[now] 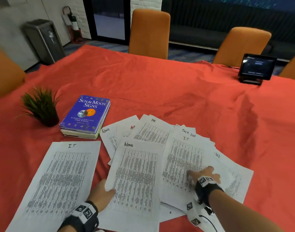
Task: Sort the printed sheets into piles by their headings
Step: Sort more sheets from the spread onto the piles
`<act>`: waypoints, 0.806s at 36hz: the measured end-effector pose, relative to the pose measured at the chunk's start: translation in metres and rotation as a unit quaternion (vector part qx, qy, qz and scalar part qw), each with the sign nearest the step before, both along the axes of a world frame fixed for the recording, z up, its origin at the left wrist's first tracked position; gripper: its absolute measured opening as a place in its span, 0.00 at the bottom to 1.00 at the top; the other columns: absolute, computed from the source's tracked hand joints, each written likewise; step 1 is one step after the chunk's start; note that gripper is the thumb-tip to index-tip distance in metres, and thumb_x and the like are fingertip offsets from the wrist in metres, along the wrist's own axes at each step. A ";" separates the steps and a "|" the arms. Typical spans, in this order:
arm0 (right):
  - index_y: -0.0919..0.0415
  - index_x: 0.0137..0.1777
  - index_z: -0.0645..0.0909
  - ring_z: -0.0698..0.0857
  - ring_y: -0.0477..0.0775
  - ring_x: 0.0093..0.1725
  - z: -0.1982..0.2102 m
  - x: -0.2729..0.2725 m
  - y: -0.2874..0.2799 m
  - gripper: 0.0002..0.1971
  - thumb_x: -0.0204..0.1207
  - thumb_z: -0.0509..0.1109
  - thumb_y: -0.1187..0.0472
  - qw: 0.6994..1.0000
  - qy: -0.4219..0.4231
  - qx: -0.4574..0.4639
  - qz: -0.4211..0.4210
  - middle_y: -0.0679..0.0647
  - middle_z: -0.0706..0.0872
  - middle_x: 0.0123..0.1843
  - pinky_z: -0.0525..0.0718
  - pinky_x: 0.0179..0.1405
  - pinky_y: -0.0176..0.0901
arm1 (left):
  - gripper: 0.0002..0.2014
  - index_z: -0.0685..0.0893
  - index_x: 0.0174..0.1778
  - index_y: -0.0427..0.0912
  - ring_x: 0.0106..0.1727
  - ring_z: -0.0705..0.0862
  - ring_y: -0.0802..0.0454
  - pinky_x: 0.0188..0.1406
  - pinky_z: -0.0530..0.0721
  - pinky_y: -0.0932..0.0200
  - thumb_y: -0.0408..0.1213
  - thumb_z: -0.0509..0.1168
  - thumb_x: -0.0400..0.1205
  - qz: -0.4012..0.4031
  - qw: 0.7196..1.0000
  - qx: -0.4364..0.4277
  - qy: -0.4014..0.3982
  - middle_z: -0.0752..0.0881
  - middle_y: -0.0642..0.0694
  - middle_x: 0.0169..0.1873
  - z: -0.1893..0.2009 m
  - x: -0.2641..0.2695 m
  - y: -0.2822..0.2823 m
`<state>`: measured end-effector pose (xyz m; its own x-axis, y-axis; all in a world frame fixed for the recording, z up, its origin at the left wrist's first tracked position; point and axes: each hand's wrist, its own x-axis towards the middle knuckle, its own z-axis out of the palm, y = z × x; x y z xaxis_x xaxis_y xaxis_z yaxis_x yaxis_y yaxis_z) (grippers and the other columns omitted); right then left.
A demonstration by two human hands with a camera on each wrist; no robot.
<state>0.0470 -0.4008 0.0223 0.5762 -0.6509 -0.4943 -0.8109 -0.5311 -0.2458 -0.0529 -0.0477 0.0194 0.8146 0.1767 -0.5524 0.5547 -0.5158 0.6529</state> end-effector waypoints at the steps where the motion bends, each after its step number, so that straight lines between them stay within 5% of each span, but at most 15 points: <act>1: 0.57 0.76 0.60 0.74 0.73 0.69 -0.002 -0.004 -0.003 0.52 0.57 0.79 0.35 1.000 0.011 0.001 0.004 0.67 0.68 0.72 0.80 0.64 0.68 | 0.08 0.77 0.55 0.48 0.51 0.84 0.51 0.48 0.77 0.59 0.37 0.66 0.81 -0.001 1.000 -0.001 0.002 0.85 0.51 0.49 -0.001 -0.001 0.000; 7: 0.60 0.73 0.59 0.81 0.72 0.61 -0.007 -0.001 -0.003 0.50 0.58 0.83 0.41 0.998 0.010 0.059 0.015 0.67 0.76 0.68 0.84 0.59 0.65 | 0.09 0.77 0.56 0.49 0.48 0.85 0.53 0.49 0.81 0.56 0.38 0.66 0.81 0.007 1.000 -0.005 0.018 0.86 0.53 0.46 -0.009 -0.004 0.000; 13: 0.57 0.76 0.58 0.75 0.72 0.68 -0.003 -0.008 -0.006 0.57 0.52 0.81 0.32 1.000 0.027 0.005 0.007 0.67 0.68 0.71 0.81 0.62 0.67 | 0.08 0.80 0.55 0.48 0.46 0.85 0.56 0.44 0.80 0.59 0.37 0.66 0.81 0.023 1.000 -0.012 0.004 0.87 0.54 0.46 -0.012 -0.003 0.005; 17: 0.57 0.77 0.57 0.75 0.72 0.68 -0.004 -0.014 -0.009 0.58 0.52 0.82 0.32 0.999 0.033 0.013 -0.002 0.67 0.69 0.71 0.81 0.61 0.66 | 0.05 0.82 0.51 0.46 0.46 0.87 0.51 0.52 0.85 0.52 0.37 0.66 0.81 0.061 0.998 0.006 -0.009 0.88 0.50 0.46 -0.016 -0.003 0.013; 25: 0.63 0.72 0.60 0.81 0.72 0.62 -0.005 -0.014 -0.003 0.50 0.56 0.85 0.45 0.998 -0.001 0.055 -0.012 0.68 0.78 0.66 0.83 0.61 0.64 | 0.14 0.80 0.61 0.40 0.52 0.85 0.42 0.58 0.82 0.49 0.38 0.66 0.81 0.133 0.990 0.036 -0.026 0.87 0.42 0.53 -0.022 0.000 0.024; 29: 0.61 0.68 0.63 0.81 0.70 0.56 -0.003 -0.016 -0.001 0.41 0.61 0.82 0.52 0.999 -0.020 0.039 -0.010 0.64 0.75 0.60 0.85 0.56 0.61 | 0.09 0.79 0.56 0.42 0.49 0.85 0.43 0.58 0.83 0.48 0.37 0.66 0.81 0.134 0.990 0.035 -0.035 0.88 0.43 0.51 -0.016 0.000 0.030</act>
<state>0.0310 -0.4020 0.0189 0.5841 -0.6226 -0.5208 -0.8096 -0.4931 -0.3186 -0.0528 -0.0179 0.0030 0.7692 0.4277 -0.4748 0.6322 -0.4006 0.6632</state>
